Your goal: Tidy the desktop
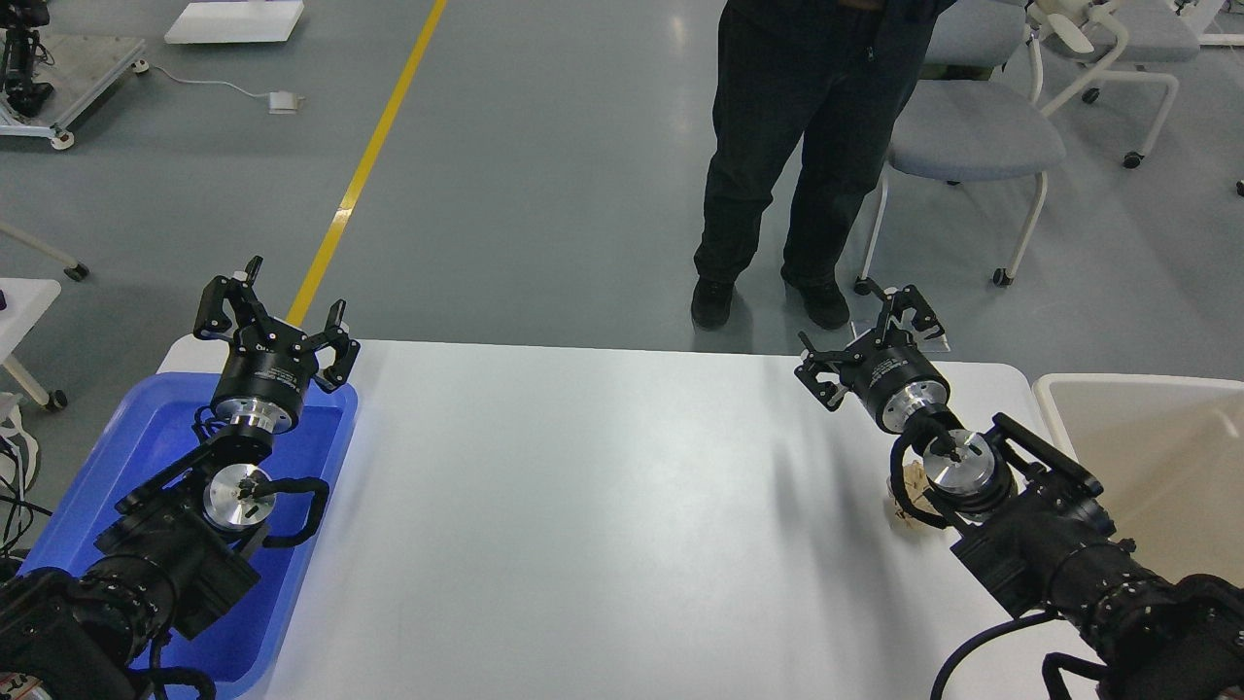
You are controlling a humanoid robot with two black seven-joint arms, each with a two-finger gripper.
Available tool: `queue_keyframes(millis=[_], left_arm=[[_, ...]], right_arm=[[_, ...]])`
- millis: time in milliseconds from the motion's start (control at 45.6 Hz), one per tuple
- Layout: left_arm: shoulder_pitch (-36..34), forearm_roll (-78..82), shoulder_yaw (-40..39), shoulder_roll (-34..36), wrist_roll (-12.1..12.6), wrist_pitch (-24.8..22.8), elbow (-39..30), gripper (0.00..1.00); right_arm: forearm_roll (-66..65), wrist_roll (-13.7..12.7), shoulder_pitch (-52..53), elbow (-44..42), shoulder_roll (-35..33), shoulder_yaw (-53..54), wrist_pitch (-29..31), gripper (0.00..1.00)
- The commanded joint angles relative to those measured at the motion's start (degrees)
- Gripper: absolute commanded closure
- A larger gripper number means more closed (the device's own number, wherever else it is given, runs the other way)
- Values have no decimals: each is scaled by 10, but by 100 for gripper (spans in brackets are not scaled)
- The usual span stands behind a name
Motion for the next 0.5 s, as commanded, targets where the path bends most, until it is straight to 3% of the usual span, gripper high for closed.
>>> queue_keyframes(millis=[0,482], left_arm=[[0,0,0,0,0,0,0,0],[0,0,1,0,0,0,0,0]], right_arm=[[0,0,-1,0,0,1,-1,0],[-2,0,8,7,-7,-1,1,0]])
